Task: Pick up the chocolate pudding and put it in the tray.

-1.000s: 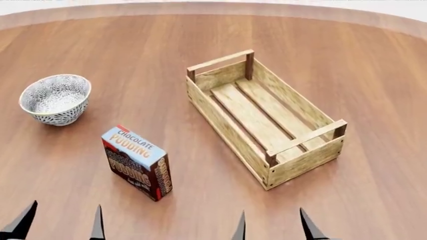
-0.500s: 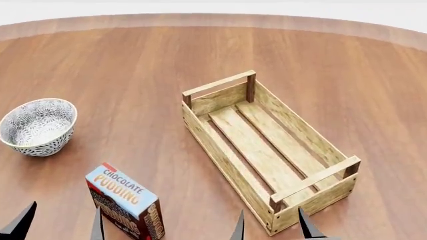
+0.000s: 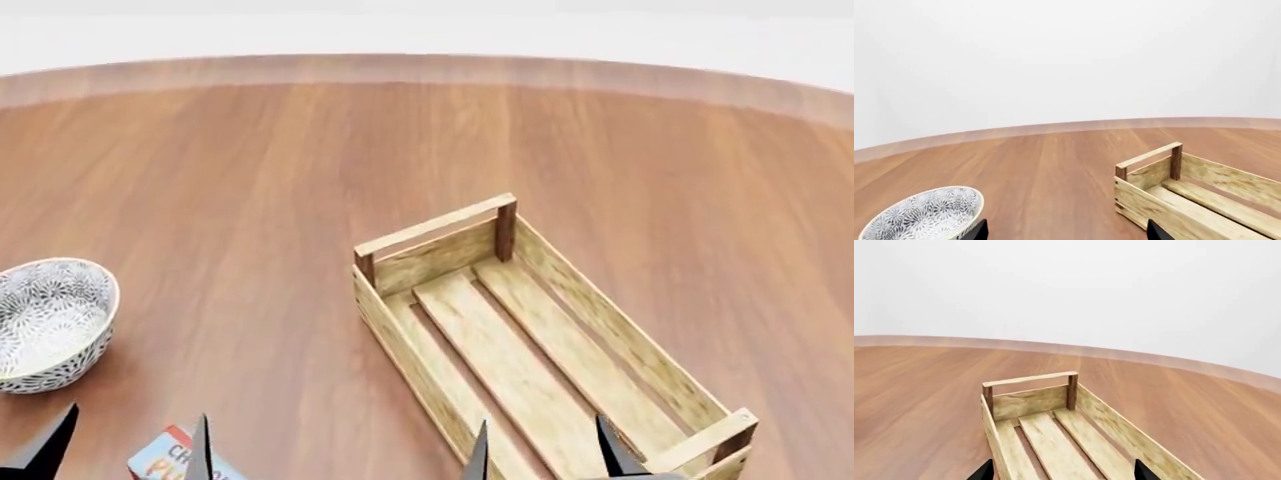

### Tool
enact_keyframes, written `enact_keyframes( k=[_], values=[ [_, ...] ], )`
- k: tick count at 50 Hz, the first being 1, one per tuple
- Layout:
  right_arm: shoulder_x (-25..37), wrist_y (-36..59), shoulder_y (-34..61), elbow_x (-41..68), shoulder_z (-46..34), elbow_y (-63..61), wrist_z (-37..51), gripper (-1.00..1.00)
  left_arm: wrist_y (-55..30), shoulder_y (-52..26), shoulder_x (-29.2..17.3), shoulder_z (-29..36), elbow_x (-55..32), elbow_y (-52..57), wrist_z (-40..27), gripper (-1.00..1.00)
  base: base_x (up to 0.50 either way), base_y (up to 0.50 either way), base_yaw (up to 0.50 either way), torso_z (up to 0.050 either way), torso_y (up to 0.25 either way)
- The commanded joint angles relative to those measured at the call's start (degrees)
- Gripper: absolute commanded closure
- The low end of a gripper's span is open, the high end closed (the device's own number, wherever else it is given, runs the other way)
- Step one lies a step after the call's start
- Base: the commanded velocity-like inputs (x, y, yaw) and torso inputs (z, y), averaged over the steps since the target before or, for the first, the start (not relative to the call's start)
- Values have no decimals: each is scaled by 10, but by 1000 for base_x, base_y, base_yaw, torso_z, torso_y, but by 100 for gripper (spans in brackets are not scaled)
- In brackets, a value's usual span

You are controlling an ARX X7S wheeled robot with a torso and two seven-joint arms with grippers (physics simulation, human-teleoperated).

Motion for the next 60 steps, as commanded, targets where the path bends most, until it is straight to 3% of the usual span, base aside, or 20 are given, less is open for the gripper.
enact_keyframes(
  k=[1, 10, 13, 28, 60],
  values=[
    [4, -2, 1, 5, -5, 5, 5, -100, 1, 0, -5, 7, -5, -1, -5, -100, 363, 0, 0, 0, 0],
    [11, -5, -7, 30, -9, -19, -13, -100, 12, 11, -8, 8, -11, 12, -10, -100, 111, 0, 0, 0, 2],
    [24, -10, -20, -2, -27, -21, -6, -100, 8, 14, -8, 8, -18, 18, -10, -100, 0, 0, 0, 0, 0],
    [67, -71, -113, 41, -33, -67, -53, -100, 20, 21, -13, 22, -16, 9, -15, -100, 0, 0, 0, 0, 0],
    [107, -152, -193, -11, -75, -19, -71, -100, 9, 10, -22, 45, -13, 5, -28, -100, 0, 0, 0, 0, 0]
  ],
)
